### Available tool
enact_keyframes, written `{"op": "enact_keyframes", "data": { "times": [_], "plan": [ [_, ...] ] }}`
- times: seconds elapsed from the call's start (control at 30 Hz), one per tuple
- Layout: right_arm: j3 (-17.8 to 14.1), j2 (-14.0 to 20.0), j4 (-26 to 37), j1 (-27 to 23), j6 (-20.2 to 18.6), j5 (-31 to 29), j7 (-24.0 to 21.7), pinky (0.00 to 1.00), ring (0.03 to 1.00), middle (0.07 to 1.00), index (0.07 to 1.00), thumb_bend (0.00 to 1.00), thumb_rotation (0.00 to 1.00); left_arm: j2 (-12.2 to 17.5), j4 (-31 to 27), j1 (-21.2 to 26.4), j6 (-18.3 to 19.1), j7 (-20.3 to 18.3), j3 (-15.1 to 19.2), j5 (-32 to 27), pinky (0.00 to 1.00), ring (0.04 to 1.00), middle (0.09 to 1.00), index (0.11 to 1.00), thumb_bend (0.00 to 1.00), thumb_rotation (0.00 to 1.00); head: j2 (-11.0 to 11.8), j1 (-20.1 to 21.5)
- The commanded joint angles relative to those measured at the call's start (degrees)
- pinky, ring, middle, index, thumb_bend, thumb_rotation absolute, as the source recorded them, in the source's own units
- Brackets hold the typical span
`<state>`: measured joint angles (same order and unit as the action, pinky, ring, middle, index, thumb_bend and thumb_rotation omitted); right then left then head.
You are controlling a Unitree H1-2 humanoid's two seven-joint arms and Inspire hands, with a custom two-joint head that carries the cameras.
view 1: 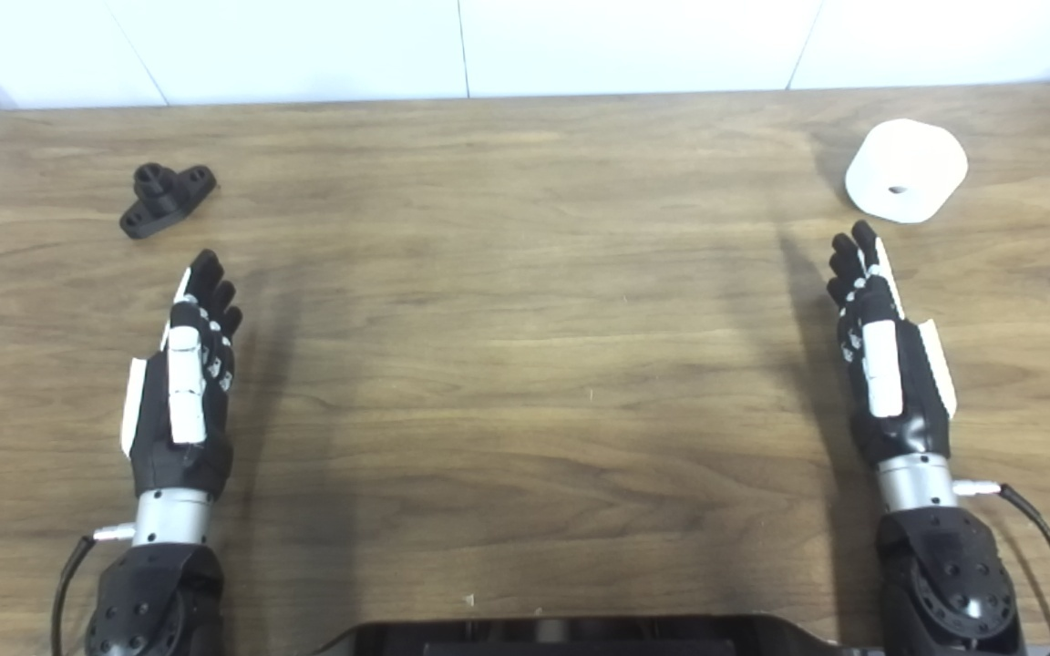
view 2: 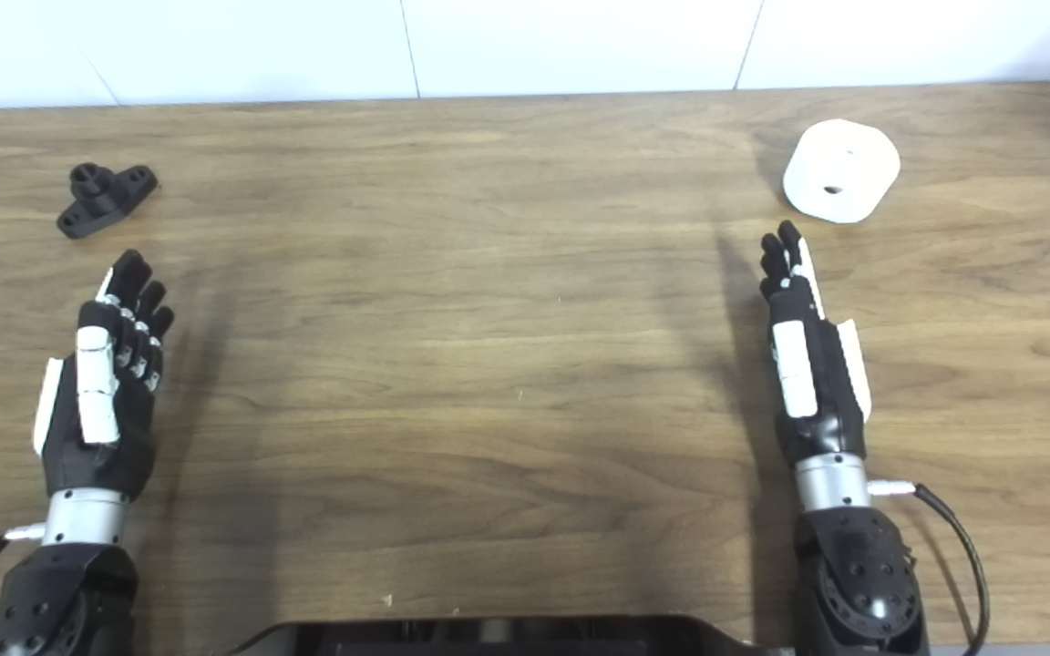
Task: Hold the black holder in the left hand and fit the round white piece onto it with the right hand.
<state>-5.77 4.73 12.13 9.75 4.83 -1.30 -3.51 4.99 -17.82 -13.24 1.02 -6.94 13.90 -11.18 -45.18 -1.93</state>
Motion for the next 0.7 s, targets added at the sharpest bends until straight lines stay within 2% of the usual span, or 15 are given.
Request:
{"op": "enact_keyframes", "data": {
  "times": [0.0,0.07,0.1,0.13,0.4,0.57,0.67],
  "plan": [
    [0.25,-0.07,0.89,2.57,1.57,0.03,0.33,1.0,0.988,0.976,1.0,0.62,0.98,0.85,-0.7,-2.17,-2.47,0.09,-0.48,0.82,1.0,1.0,1.0,0.968,0.53,0.93,0.58,-0.56],
    [0.08,-0.06,-0.08,2.67,2.23,-0.39,0.25,1.0,0.988,0.977,1.0,0.62,0.98,0.58,-0.1,-2.36,-2.95,0.19,-0.82,1.44,1.0,1.0,1.0,0.968,0.53,0.93,2.42,-1.28],
    [0.03,-0.05,-0.48,2.68,2.49,-0.55,0.21,1.0,0.989,0.978,1.0,0.62,0.98,0.5,0.16,-2.43,-3.2,0.22,-0.96,1.67,1.0,1.0,1.0,0.968,0.53,0.93,2.42,-1.28],
    [-0.01,0.11,-1.42,2.67,3.3,-0.42,0.16,1.0,0.99,0.979,1.0,0.62,0.98,0.35,0.72,-2.51,-3.78,0.14,-1.19,1.95,1.0,1.0,1.0,0.967,0.52,0.94,3.88,-1.91],
    [-0.29,1.39,-7.57,1.95,8.39,-0.16,-0.18,1.0,0.985,0.972,1.0,0.59,0.97,-0.79,4.46,-2.48,-6.94,0.72,-2.67,3.43,1.0,1.0,1.0,0.974,0.48,0.95,8.9,-4.74],
    [-0.2,2.02,-11.11,1.24,11.93,0.68,-0.05,1.0,0.972,0.976,1.0,0.57,1.0,-1.14,6.57,-2.23,-8.58,1.31,-3.37,4.52,1.0,1.0,1.0,0.981,0.41,0.99,11.06,-6.06],
    [-0.13,2.27,-11.87,1.07,12.47,0.13,-0.14,1.0,0.995,0.98,1.0,0.55,1.0,-1.32,7.77,-2.07,-9.97,1.41,-3.57,4.7,1.0,1.0,1.0,0.972,0.39,0.99,11.71,-7.06]
  ]
}}
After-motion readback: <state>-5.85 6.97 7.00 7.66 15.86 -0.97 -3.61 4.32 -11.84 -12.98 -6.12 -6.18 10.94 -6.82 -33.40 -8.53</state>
